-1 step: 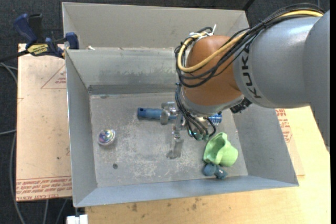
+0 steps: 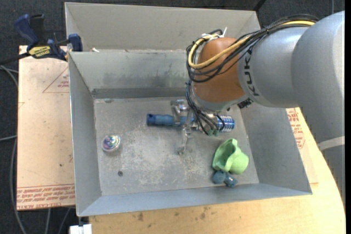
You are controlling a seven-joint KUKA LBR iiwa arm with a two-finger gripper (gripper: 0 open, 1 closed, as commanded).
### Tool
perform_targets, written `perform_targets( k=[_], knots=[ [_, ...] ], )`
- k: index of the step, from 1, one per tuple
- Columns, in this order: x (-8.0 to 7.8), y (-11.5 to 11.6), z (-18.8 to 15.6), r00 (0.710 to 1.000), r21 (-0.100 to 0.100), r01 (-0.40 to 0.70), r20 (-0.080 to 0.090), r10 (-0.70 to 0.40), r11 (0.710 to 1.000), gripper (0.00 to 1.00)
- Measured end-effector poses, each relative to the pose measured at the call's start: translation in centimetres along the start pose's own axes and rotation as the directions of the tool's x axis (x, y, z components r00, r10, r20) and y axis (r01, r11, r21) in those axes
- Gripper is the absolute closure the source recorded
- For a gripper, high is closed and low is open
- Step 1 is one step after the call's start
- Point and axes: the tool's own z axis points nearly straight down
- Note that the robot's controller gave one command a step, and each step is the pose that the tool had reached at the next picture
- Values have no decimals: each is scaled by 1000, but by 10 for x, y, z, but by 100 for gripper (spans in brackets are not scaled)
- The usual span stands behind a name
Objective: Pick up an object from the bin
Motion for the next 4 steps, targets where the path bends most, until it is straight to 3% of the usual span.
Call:
perform_targets(
  k=[1,2,3,4],
  knots=[
    [-16,13,-32,882,-2,471,-4,-471,882,0],
    [-35,0,-31,917,-2,398,-5,-398,917,0],
    [-51,6,1,929,-3,369,-7,-370,929,0],
    [-52,6,0,930,-4,367,-4,-367,930,0]
  ],
)
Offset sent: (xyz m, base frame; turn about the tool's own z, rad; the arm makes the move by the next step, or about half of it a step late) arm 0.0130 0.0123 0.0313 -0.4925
